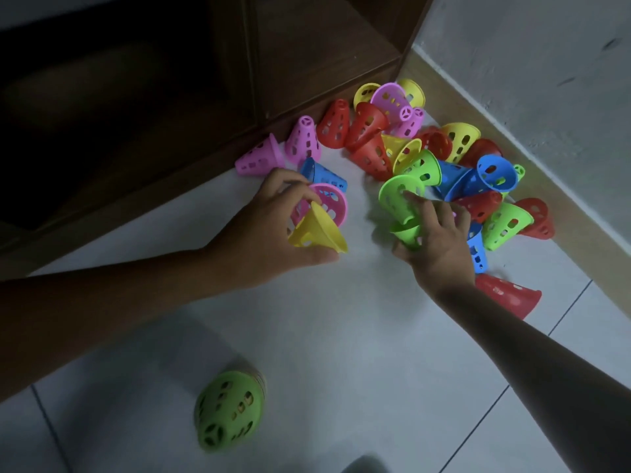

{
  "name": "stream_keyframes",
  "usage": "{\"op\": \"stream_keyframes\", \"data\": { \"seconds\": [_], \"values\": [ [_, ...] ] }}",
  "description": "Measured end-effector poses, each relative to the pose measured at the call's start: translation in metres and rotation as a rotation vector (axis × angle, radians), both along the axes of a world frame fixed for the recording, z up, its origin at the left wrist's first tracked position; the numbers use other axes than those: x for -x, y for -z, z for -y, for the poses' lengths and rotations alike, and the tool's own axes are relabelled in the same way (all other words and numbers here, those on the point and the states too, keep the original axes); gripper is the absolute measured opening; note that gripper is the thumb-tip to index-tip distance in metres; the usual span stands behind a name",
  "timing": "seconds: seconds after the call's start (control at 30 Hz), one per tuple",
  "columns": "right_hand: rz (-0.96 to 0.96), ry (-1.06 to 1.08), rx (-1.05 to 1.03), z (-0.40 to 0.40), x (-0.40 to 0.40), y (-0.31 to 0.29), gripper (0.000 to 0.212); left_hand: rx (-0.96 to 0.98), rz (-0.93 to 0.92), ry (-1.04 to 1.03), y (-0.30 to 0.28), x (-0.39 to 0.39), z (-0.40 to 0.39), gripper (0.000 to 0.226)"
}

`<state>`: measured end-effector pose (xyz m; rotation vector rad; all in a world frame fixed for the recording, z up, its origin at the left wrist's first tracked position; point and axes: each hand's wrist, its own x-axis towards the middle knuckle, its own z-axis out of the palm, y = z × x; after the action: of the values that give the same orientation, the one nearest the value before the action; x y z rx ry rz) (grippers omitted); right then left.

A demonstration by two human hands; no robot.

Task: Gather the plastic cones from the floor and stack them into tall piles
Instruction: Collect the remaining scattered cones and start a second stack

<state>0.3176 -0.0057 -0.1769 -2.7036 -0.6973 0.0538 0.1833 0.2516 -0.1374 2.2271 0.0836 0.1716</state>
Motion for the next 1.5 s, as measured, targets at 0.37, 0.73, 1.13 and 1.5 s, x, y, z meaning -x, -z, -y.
{"op": "stream_keyframes", "data": {
  "seconds": [0.37, 0.73, 1.13, 1.5],
  "values": [
    [0.029, -0.292, -0.287, -0.007, 0.117, -0.062, 0.070, 0.028, -0.080, -0.154, -0.013, 0.085, -0.005, 0.079],
    [-0.289, -0.179, -0.460, 0.008, 0.208, -0.068, 0.061, -0.049, -0.151, -0.125, -0.019, 0.141, -0.008, 0.077],
    [-0.222, -0.240, -0.565, 0.014, 0.246, -0.117, 0.064, -0.002, -0.134, -0.092, -0.076, 0.175, -0.011, 0.079],
    [-0.156, -0.365, -0.558, 0.004, 0.281, -0.131, 0.065, -0.118, -0.175, -0.073, -0.117, 0.213, -0.023, 0.074]
  ]
}}
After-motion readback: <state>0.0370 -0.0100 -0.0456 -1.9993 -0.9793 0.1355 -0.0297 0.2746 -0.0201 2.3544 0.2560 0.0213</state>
